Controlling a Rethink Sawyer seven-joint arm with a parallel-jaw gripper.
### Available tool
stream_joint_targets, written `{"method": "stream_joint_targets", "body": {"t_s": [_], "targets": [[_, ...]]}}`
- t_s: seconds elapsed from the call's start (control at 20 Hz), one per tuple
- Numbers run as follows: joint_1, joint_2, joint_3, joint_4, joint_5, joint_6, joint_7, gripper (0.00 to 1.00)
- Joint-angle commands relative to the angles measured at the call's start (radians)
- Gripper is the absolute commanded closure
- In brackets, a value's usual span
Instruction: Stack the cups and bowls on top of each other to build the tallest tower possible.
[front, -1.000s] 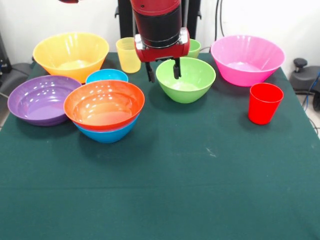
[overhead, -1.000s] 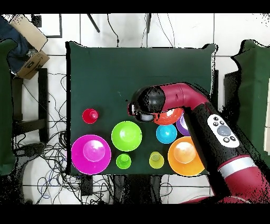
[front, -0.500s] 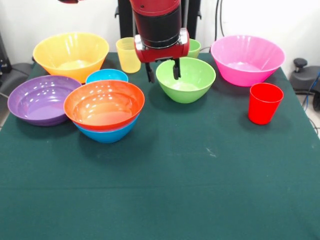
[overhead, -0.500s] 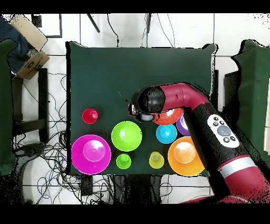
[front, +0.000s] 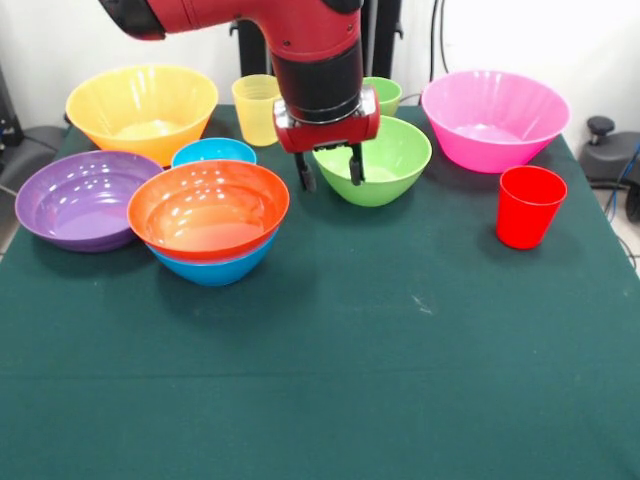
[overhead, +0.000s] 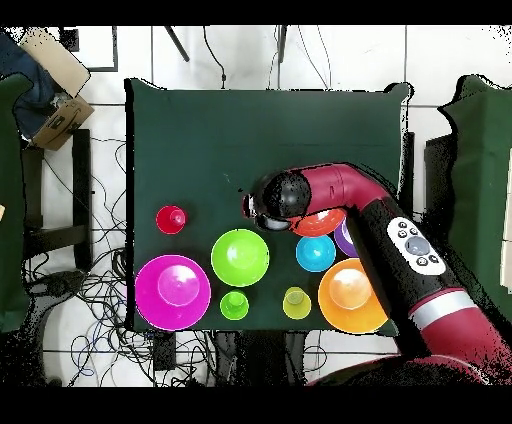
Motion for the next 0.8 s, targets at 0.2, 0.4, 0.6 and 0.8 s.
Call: {"method": "stream_joint_targets", "body": {"t_s": [0.2, 0.4, 0.6, 0.8], "targets": [[0.033, 0.044, -0.08, 0.0, -0.097, -0.084, -0.047, 0.0], [0.035, 0.048, -0.084, 0.002, -0.107, -0.098, -0.042, 0.0], [0.034, 0.044, -0.084, 0.007, -0.107, -0.103, -0.04, 0.0], [0.032, 0.031, -0.079, 0.004, -0.08, -0.058, -0.059, 0.0]]}}
